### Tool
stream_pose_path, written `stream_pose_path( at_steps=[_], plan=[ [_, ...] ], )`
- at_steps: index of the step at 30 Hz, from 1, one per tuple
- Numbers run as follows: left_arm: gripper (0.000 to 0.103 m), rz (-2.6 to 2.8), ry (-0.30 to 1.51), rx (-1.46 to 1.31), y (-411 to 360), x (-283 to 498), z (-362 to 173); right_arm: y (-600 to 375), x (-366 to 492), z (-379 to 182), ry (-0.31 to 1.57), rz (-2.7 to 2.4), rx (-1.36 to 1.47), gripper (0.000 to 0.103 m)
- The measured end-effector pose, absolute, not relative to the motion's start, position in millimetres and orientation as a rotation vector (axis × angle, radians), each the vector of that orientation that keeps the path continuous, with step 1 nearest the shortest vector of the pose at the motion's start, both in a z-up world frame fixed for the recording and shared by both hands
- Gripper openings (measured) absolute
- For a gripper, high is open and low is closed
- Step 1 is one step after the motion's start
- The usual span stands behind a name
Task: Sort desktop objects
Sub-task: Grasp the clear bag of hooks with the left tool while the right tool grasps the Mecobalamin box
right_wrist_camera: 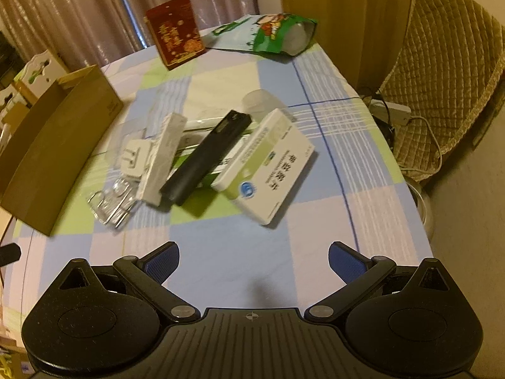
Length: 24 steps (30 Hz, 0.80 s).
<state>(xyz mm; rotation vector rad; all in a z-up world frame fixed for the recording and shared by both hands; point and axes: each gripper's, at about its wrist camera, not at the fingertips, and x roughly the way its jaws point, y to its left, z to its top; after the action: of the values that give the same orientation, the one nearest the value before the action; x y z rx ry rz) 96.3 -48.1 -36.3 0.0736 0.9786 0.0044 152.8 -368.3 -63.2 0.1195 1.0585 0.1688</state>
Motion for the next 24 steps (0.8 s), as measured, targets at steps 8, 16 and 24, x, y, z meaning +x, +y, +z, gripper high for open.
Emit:
stream_pose_path(
  at_steps=[8,16,24],
  plan=[
    [0.103,-0.03,0.995,0.084,-66,117,-46,-382,180,-68,1.069,0.15,0.148,0.103],
    [0.103,-0.032,1.01,0.083,-71,129,-54,-394,208,-77,1.082,0.157,0.243,0.103],
    [0.102,-0.029,1.028,0.084,-71,140,-61,-425,245,-107,1.091,0.144,0.637,0.103]
  ],
)
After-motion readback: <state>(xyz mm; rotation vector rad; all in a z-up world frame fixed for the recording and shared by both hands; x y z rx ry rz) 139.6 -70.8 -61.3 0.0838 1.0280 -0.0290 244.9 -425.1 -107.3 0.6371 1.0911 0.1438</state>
